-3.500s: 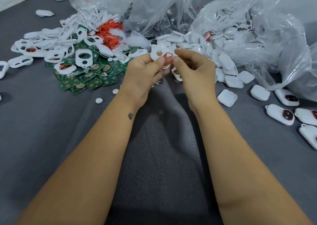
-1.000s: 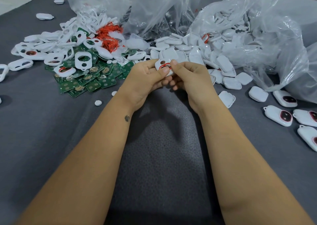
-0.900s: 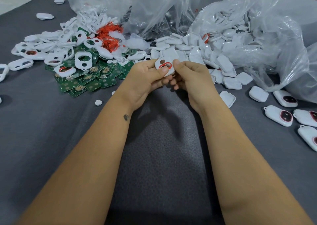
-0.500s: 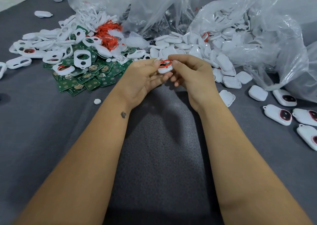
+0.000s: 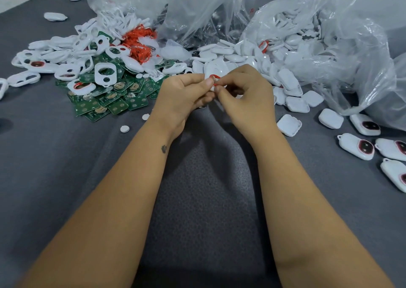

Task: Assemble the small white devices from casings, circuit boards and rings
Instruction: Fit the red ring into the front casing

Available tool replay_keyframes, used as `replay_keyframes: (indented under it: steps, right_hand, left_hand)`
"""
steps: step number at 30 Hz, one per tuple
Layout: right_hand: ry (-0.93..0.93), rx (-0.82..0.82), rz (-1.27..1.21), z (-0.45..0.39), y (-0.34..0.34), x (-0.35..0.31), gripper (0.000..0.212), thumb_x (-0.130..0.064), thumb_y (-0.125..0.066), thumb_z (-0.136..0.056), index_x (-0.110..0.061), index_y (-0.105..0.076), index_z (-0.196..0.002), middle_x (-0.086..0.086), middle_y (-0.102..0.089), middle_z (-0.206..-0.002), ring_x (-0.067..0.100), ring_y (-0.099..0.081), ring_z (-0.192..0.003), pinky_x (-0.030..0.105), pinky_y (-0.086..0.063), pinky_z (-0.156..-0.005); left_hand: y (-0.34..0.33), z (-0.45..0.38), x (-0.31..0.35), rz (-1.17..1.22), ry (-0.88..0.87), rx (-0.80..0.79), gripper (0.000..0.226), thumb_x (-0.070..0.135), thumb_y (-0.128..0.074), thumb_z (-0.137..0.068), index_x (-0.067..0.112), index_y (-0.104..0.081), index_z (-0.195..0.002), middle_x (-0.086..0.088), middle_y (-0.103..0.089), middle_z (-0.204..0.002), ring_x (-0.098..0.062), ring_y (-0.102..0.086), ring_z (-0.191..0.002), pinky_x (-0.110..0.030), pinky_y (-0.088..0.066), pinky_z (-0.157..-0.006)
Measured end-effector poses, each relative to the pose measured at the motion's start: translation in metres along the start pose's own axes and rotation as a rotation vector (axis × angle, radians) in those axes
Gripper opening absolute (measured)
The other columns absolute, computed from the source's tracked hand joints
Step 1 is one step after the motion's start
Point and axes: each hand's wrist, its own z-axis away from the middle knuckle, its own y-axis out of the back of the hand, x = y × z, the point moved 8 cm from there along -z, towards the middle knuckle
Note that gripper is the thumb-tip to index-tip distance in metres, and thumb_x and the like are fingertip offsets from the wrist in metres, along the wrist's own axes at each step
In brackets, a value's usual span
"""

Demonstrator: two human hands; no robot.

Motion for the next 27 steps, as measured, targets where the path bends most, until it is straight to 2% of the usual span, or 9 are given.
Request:
replay_keyframes:
  steps: [4, 8, 13, 15, 18, 20, 24, 26, 27]
  right_hand:
    - [0.017, -0.011, 0.005, 0.0, 0.002, -0.001, 0.013, -0.008, -0.068, -0.082, -0.012, -0.077, -0.091, -0.001, -0.062, -0.086, 0.013, -0.061, -0.079, 0.025, -0.05, -0.076]
    - [0.014, -0.042, 0.028, 0.001, 0.0, -0.002, 0.011, -0.008, -0.065, -0.085, -0.012, -0.075, -0.087, -0.002, -0.066, -0.084, 0.006, -0.057, -0.079, 0.021, -0.046, -0.076]
    - [-0.064, -0.04, 0.024, 0.001, 0.001, 0.006, 0.008, -0.009, -0.063, -0.085, -0.009, -0.071, -0.082, -0.004, -0.063, -0.077, 0.008, -0.056, -0.074, 0.021, -0.045, -0.072]
    - [-0.092, -0.029, 0.014, 0.001, 0.001, 0.008, 0.008, -0.011, -0.064, -0.085, -0.009, -0.071, -0.081, -0.007, -0.061, -0.074, 0.01, -0.059, -0.074, 0.025, -0.048, -0.071]
    - [-0.071, -0.035, 0.043, 0.0, -0.001, 0.006, 0.007, -0.011, -0.066, -0.083, -0.011, -0.07, -0.078, -0.01, -0.058, -0.073, 0.005, -0.054, -0.073, 0.016, -0.043, -0.069]
    - [-0.067, -0.049, 0.062, 0.0, -0.002, 0.006, 0.006, -0.011, -0.067, -0.083, -0.012, -0.07, -0.078, -0.008, -0.057, -0.075, 0.006, -0.053, -0.074, 0.018, -0.043, -0.07]
    - [-0.103, -0.083, 0.076, 0.0, -0.004, 0.01, 0.007, -0.012, -0.07, -0.082, -0.009, -0.069, -0.076, -0.002, -0.059, -0.078, 0.015, -0.056, -0.077, 0.029, -0.045, -0.074]
    - [-0.081, -0.096, 0.113, 0.0, -0.005, 0.009, 0.011, -0.012, -0.07, -0.082, -0.004, -0.068, -0.074, 0.005, -0.061, -0.08, 0.019, -0.056, -0.077, 0.028, -0.042, -0.071]
    - [-0.066, -0.102, 0.139, 0.0, -0.006, 0.008, 0.012, -0.011, -0.069, -0.082, -0.003, -0.069, -0.074, 0.007, -0.061, -0.08, 0.02, -0.055, -0.077, 0.024, -0.039, -0.068]
  left_hand:
    - [0.001, 0.0, 0.001, -0.019, -0.012, 0.001, 0.012, 0.003, -0.059, -0.093, 0.008, -0.069, -0.089, 0.003, -0.071, -0.069, -0.003, -0.062, -0.063, -0.013, -0.053, -0.065]
    - [0.003, 0.0, 0.001, -0.01, -0.024, 0.03, 0.02, 0.007, -0.059, -0.094, 0.01, -0.071, -0.079, 0.002, -0.073, -0.072, -0.006, -0.068, -0.073, -0.015, -0.054, -0.072]
    - [-0.002, 0.001, 0.0, -0.083, -0.038, -0.015, 0.018, 0.005, -0.058, -0.095, 0.006, -0.07, -0.082, 0.002, -0.073, -0.074, -0.008, -0.068, -0.078, -0.026, -0.057, -0.085]
    - [-0.001, 0.001, 0.0, -0.099, -0.037, -0.016, 0.018, 0.004, -0.057, -0.095, 0.006, -0.07, -0.084, 0.002, -0.073, -0.072, -0.008, -0.068, -0.075, -0.026, -0.058, -0.083]
    - [0.0, 0.001, -0.001, -0.126, -0.031, -0.007, 0.016, 0.005, -0.057, -0.096, 0.006, -0.071, -0.088, -0.001, -0.074, -0.075, -0.01, -0.069, -0.077, -0.024, -0.058, -0.079]
    - [0.0, 0.001, -0.001, -0.159, -0.034, -0.014, 0.018, 0.005, -0.057, -0.096, 0.007, -0.071, -0.087, -0.002, -0.073, -0.076, -0.011, -0.068, -0.078, -0.024, -0.058, -0.08]
    - [-0.002, 0.001, 0.0, -0.196, -0.035, -0.014, 0.017, 0.007, -0.06, -0.094, 0.006, -0.072, -0.082, -0.02, -0.068, -0.085, -0.022, -0.059, -0.083, -0.037, -0.053, -0.091]
    - [-0.002, 0.002, 0.0, -0.204, -0.034, -0.002, 0.014, 0.01, -0.064, -0.092, 0.001, -0.073, -0.088, -0.029, -0.068, -0.092, -0.022, -0.059, -0.083, -0.038, -0.052, -0.09]
    - [-0.002, 0.002, 0.0, -0.211, -0.035, 0.007, 0.013, 0.01, -0.065, -0.091, 0.0, -0.073, -0.091, -0.027, -0.07, -0.092, -0.02, -0.061, -0.082, -0.034, -0.053, -0.088]
